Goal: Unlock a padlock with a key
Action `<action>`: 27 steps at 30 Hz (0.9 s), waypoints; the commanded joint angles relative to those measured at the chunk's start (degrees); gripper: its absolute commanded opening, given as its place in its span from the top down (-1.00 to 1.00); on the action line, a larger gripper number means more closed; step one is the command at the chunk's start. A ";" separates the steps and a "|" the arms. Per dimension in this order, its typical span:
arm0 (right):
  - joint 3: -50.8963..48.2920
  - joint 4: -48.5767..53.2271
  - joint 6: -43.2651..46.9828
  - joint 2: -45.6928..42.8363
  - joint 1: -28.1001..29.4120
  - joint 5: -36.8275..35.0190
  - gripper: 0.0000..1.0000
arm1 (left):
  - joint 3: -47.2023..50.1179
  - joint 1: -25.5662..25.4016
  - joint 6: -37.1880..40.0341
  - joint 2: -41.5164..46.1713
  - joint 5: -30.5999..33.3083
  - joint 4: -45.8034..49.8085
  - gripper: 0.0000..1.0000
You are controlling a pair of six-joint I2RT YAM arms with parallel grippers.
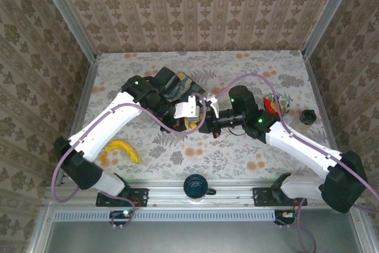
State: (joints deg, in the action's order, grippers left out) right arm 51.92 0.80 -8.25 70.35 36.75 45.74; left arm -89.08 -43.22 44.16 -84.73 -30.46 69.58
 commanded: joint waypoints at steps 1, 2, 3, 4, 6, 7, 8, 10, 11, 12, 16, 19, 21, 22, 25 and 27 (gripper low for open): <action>-2.23 -0.93 -3.52 -2.08 -2.01 1.41 1.00 | 1.71 1.47 -2.23 4.03 -0.84 -4.63 0.48; -3.11 -2.05 -4.68 -2.55 -2.97 0.86 1.00 | 2.62 1.77 -3.04 5.26 -1.23 -6.33 0.33; -3.96 -3.01 -5.57 -2.97 -3.76 0.25 1.00 | 3.53 2.02 -4.19 6.65 -1.21 -8.23 0.29; -4.91 -3.89 -6.59 -3.47 -4.70 -0.39 1.00 | 5.08 2.46 -6.52 8.42 -0.37 -11.58 0.19; -6.77 -5.73 -8.58 -4.34 -6.33 -1.30 1.00 | 8.76 3.68 -11.75 12.58 1.60 -18.58 0.01; -7.82 -6.55 -9.83 -4.87 -7.13 -2.22 1.00 | 11.18 4.16 -16.01 14.90 3.86 -24.09 -0.10; -8.74 -6.98 -10.77 -5.66 -7.83 -3.64 1.00 | 13.83 4.45 -21.29 17.28 6.73 -30.05 -0.21; -10.41 -7.17 -12.14 -7.21 -9.07 -6.25 1.00 | 19.14 4.40 -33.99 20.72 13.16 -42.07 -0.27; -11.26 -7.18 -12.65 -8.17 -9.52 -7.91 1.00 | 22.31 4.38 -42.11 22.02 17.36 -47.94 -0.33; -11.92 -7.03 -13.05 -9.09 -9.84 -9.23 1.00 | 25.41 4.21 -49.40 22.82 21.20 -52.40 -0.34; -15.18 -6.34 -14.11 -13.16 -10.56 -14.10 1.00 | 35.15 -1.16 -70.32 22.04 36.43 -60.37 -0.22; -16.51 -3.99 -14.12 -15.41 -10.82 -17.08 1.00 | 38.19 -7.21 -78.37 17.79 49.28 -60.88 -0.19; -17.17 -2.36 -14.25 -16.32 -11.08 -18.60 1.00 | 38.50 -8.90 -83.80 13.61 52.87 -60.25 -0.23; -17.41 -1.53 -14.45 -16.54 -11.22 -19.30 1.00 | 37.74 -9.36 -86.30 10.94 53.64 -59.57 -0.26; -18.57 -0.62 -15.26 -17.23 -11.85 -20.77 1.00 | 33.81 -11.30 -88.27 2.62 56.33 -57.98 -0.99; -19.57 -0.47 -15.89 -17.93 -12.44 -21.77 1.00 | 30.22 -12.68 -88.86 -3.23 59.02 -55.34 -1.00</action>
State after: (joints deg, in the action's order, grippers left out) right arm 33.76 -1.56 -22.72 53.80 24.99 27.44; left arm -54.28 -54.19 -37.95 -83.57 20.49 13.21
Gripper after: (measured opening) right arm 0.062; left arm 0.990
